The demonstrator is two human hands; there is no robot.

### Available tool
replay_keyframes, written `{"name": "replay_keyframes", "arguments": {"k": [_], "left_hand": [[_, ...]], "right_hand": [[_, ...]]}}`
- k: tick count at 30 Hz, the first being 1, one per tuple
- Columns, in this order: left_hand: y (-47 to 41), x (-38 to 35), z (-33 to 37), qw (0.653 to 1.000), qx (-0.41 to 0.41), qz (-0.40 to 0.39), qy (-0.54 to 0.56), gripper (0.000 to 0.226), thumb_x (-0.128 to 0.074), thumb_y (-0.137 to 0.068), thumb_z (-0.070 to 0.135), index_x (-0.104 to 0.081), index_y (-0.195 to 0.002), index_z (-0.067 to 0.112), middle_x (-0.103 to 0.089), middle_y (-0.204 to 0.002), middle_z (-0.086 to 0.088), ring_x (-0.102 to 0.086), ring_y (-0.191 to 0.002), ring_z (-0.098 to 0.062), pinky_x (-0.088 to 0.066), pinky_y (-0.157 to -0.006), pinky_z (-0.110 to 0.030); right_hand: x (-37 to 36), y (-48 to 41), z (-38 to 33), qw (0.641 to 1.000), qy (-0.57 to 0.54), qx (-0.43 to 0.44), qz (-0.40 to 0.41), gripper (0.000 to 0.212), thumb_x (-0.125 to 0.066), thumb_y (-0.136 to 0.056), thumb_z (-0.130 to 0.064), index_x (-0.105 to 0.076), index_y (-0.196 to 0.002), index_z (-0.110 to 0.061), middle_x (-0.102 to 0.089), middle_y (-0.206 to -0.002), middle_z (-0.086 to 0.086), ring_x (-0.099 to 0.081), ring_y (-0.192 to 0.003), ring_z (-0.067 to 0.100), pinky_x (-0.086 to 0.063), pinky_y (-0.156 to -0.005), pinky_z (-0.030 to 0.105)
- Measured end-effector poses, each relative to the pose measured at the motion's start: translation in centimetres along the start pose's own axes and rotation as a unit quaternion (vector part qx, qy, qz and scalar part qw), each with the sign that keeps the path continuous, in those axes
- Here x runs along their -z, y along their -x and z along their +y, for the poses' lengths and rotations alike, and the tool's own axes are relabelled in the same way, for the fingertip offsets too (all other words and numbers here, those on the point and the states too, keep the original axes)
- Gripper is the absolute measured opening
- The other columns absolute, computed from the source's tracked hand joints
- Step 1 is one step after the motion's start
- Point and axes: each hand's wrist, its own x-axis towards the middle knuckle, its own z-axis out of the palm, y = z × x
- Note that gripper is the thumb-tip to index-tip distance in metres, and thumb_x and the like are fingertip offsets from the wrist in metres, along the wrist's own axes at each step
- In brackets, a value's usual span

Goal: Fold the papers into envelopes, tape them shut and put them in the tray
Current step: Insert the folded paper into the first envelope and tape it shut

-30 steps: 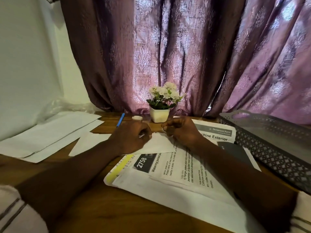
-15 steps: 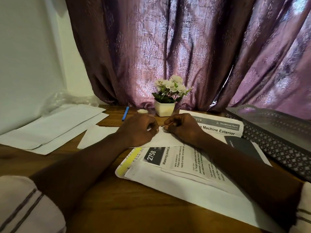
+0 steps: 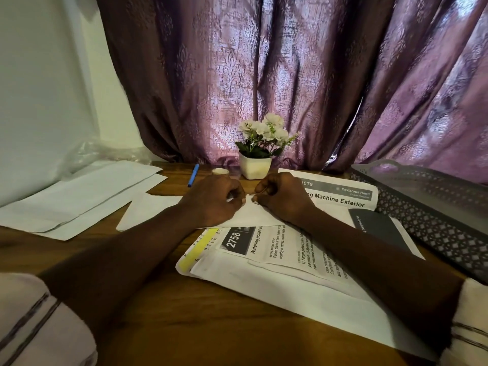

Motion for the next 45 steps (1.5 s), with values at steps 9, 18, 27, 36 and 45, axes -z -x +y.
{"name": "replay_keyframes", "arguments": {"k": [9, 18, 27, 36, 45], "left_hand": [[0.0, 0.0, 0.0, 1.000, 0.001, 0.005, -0.004, 0.019, -0.070, -0.092, 0.036, -0.077, -0.104, 0.023, -0.073, -0.099, 0.007, -0.064, -0.092, -0.010, -0.055, -0.078, -0.033], [-0.1, -0.1, -0.2, 1.000, 0.005, 0.001, -0.005, 0.019, -0.070, -0.092, 0.038, -0.076, -0.104, 0.025, -0.072, -0.098, 0.009, -0.063, -0.091, -0.009, -0.053, -0.077, -0.031], [0.0, 0.0, 0.0, 1.000, -0.005, 0.001, 0.009, 0.013, -0.071, -0.092, 0.033, -0.077, -0.099, 0.024, -0.072, -0.096, 0.009, -0.064, -0.091, -0.010, -0.053, -0.077, -0.031], [0.0, -0.2, -0.1, 1.000, 0.000, 0.006, 0.014, 0.012, -0.073, -0.090, 0.035, -0.076, -0.097, 0.025, -0.071, -0.095, 0.009, -0.063, -0.090, -0.010, -0.053, -0.077, -0.032], [-0.2, -0.4, -0.7, 0.999, 0.012, -0.001, 0.035, 0.011, -0.074, -0.089, 0.038, -0.074, -0.094, 0.028, -0.069, -0.093, 0.014, -0.062, -0.089, -0.006, -0.057, -0.079, -0.038]], "right_hand": [[0.3, 0.2, -0.5, 0.998, 0.045, 0.034, 0.003, 0.018, -0.087, -0.080, -0.029, -0.069, -0.083, -0.028, -0.067, -0.079, -0.007, -0.059, -0.070, 0.008, -0.040, -0.062, 0.024], [0.2, -0.1, -0.7, 0.987, 0.136, 0.079, 0.011, 0.016, -0.072, -0.088, -0.014, -0.075, -0.077, -0.025, -0.068, -0.088, -0.001, -0.064, -0.082, 0.017, -0.042, -0.070, 0.025], [0.0, -1.4, 0.0, 0.998, 0.051, -0.011, -0.020, 0.019, -0.083, -0.081, -0.030, -0.067, -0.072, -0.025, -0.069, -0.081, -0.004, -0.060, -0.076, 0.011, -0.041, -0.070, 0.024], [0.7, -1.0, -0.7, 0.995, 0.069, -0.017, -0.067, 0.026, -0.085, -0.080, -0.043, -0.068, -0.072, -0.025, -0.072, -0.078, -0.006, -0.062, -0.073, 0.008, -0.041, -0.066, 0.025], [1.6, 0.3, -0.2, 0.994, 0.033, -0.026, -0.102, 0.030, -0.084, -0.079, -0.050, -0.072, -0.081, -0.022, -0.069, -0.079, -0.007, -0.060, -0.073, 0.006, -0.044, -0.068, 0.025]]}}
